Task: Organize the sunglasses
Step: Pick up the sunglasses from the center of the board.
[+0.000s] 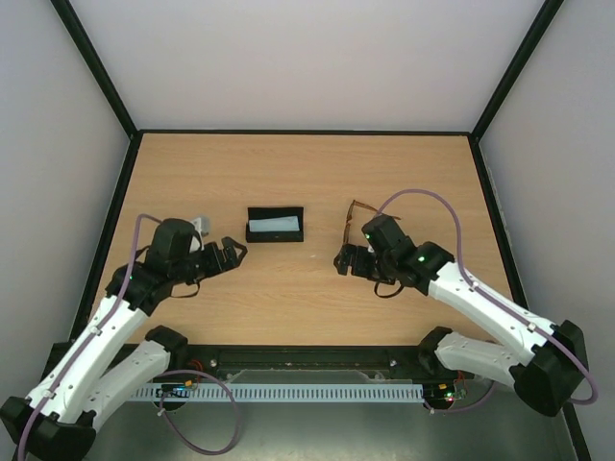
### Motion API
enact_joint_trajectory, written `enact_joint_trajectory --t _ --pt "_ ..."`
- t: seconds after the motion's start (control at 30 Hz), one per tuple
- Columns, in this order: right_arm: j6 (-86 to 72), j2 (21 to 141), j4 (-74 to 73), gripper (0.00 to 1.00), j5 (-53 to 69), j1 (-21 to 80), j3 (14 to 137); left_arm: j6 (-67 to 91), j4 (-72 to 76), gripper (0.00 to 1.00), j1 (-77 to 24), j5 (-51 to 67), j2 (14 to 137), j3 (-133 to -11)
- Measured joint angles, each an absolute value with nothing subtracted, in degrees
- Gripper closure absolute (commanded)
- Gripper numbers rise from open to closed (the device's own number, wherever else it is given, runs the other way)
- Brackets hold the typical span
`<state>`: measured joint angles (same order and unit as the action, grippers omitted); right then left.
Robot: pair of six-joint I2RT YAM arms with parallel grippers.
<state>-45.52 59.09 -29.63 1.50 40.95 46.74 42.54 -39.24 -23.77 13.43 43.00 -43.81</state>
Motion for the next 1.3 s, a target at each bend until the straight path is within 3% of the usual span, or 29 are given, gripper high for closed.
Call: enact_joint_trajectory --t 0.3,0.63,0.97,1.3 --pt "-43.46 73.78 -29.61 0.01 3.51 34.30 54.02 46.48 -33.23 0.01 -23.83 18.87 49.98 -35.33" --pt "-46.15 82.17 -40.34 0.01 5.87 22.11 66.11 45.89 -41.36 0.01 -22.02 20.01 67.00 -56.29" --pt "-57.80 92.07 -41.89 0.04 9.52 14.68 64.12 46.78 -43.77 0.01 -20.01 25.91 74.83 -58.50" --pt "-68.60 104.92 -37.80 0.16 9.67 14.70 69.23 42.81 -45.84 0.01 -17.91 29.61 76.18 -60.93"
